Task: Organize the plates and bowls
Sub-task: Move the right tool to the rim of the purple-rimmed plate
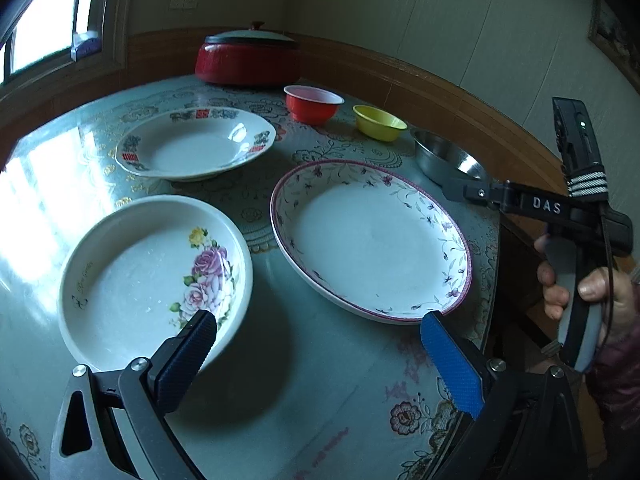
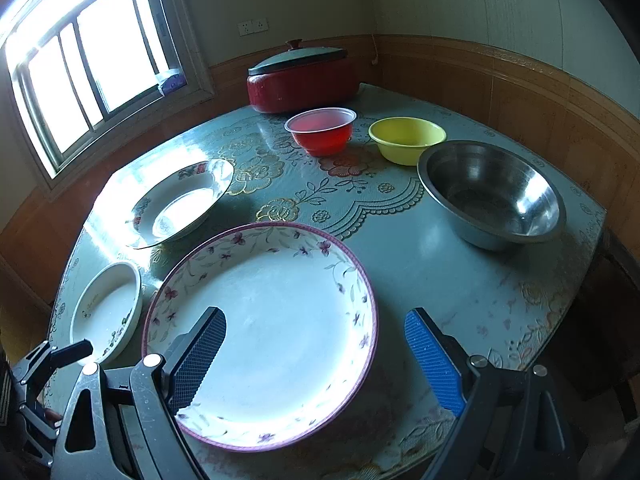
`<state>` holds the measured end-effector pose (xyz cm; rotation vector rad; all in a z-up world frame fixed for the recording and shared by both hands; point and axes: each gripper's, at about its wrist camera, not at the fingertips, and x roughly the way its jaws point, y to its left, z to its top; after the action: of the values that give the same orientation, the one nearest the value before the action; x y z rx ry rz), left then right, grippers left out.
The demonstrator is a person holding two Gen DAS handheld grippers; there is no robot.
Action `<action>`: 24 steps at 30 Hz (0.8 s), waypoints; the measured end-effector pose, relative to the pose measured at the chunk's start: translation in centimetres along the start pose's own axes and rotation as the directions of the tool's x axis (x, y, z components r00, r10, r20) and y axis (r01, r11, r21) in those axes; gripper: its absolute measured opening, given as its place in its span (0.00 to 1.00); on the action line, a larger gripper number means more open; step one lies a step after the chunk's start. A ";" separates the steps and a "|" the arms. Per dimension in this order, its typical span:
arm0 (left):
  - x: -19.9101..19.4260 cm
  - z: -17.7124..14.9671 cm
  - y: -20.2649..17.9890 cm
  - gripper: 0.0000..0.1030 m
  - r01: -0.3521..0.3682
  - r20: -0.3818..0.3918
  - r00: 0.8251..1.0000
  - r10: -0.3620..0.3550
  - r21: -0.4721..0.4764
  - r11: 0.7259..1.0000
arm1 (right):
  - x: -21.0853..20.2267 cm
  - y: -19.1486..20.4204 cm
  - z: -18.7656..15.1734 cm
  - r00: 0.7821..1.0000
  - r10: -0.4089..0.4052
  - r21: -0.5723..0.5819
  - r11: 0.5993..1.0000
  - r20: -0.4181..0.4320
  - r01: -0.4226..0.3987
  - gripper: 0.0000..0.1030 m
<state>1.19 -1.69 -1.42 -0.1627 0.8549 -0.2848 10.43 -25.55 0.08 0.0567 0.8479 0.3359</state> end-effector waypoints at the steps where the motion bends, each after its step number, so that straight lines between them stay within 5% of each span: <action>1: 0.2 0.0 0.0 1.00 0.008 -0.006 1.000 -0.008 -0.011 1.000 | 0.7 -0.3 0.4 1.000 0.003 -0.019 1.000 -0.012 -0.003 0.81; 3: 0.3 0.0 -0.2 1.00 0.011 0.006 1.000 -0.011 -0.024 1.000 | 2.4 -0.8 1.3 0.999 -0.008 -0.056 0.998 -0.044 0.006 0.59; 9: 1.0 0.0 -1.1 1.00 0.020 -0.002 1.000 -0.020 -0.091 0.996 | 6.8 -2.2 3.3 0.987 0.055 -0.133 0.988 -0.149 -0.075 0.32; 17: 1.8 -0.6 -0.9 1.00 -0.108 -0.020 0.994 0.107 -0.326 0.939 | 9.6 -2.5 4.3 0.951 0.178 -0.249 0.938 -0.254 -0.242 0.28; 24: 2.2 -1.8 -1.7 0.97 -0.109 0.003 0.992 0.125 -0.469 0.876 | 10.2 -1.3 4.3 0.928 0.235 -0.382 0.861 -0.288 -0.336 0.30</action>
<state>0.90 -4.01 -3.70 -0.5655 0.8854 0.0460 20.26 -23.26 -4.69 -0.2725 0.9827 0.8199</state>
